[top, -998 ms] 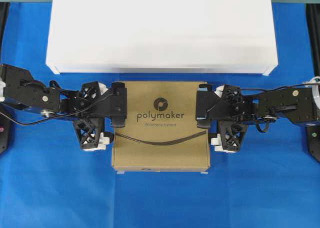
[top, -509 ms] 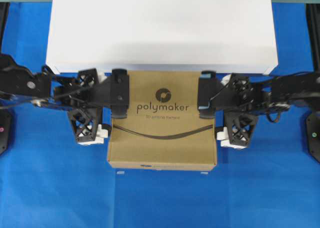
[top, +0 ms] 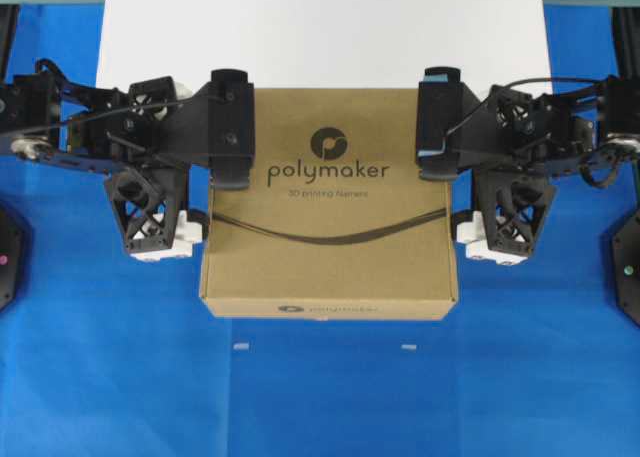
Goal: Place the cardboard box on the stand after clamping it between your arms.
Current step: 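Lift the clamped box and carry it back toward the white stand, then lower the box onto the white stand with both grippers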
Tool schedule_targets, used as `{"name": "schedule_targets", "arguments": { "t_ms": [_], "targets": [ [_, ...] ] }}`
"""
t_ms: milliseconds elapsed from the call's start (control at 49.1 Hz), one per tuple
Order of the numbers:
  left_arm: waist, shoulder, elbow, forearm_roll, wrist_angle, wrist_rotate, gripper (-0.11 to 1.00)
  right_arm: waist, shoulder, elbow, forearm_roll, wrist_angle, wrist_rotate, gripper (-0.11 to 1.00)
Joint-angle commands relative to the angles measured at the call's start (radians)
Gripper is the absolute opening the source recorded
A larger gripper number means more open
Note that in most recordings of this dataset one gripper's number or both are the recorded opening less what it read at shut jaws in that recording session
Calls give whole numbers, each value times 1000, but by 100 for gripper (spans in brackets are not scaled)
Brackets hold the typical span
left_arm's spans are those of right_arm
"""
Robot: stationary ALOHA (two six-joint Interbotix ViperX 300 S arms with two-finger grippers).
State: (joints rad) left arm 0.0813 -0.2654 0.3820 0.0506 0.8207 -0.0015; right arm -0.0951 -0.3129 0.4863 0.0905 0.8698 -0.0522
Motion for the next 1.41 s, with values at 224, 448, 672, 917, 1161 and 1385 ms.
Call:
{"name": "schedule_targets", "arguments": {
  "t_ms": [224,448,672,917,1161,1385],
  "targets": [
    [55,38,-126,-3,-32,-21,85,-43,43,-124,28,-54,5,98],
    [118,84,-166,-3,-32,0,85,-97,91,-175,63,-51,-92,98],
    [153,120,-219,-3,-32,14,85,-175,127,-213,196,-26,-267,98],
    [176,146,-245,-3,-35,80,85,-252,153,-209,250,-48,-391,98],
    [255,169,-279,-3,-40,141,85,-304,170,-218,253,-61,-460,98],
    [298,202,-308,-3,-49,204,85,-350,199,-222,270,-94,-523,98]
  ]
}}
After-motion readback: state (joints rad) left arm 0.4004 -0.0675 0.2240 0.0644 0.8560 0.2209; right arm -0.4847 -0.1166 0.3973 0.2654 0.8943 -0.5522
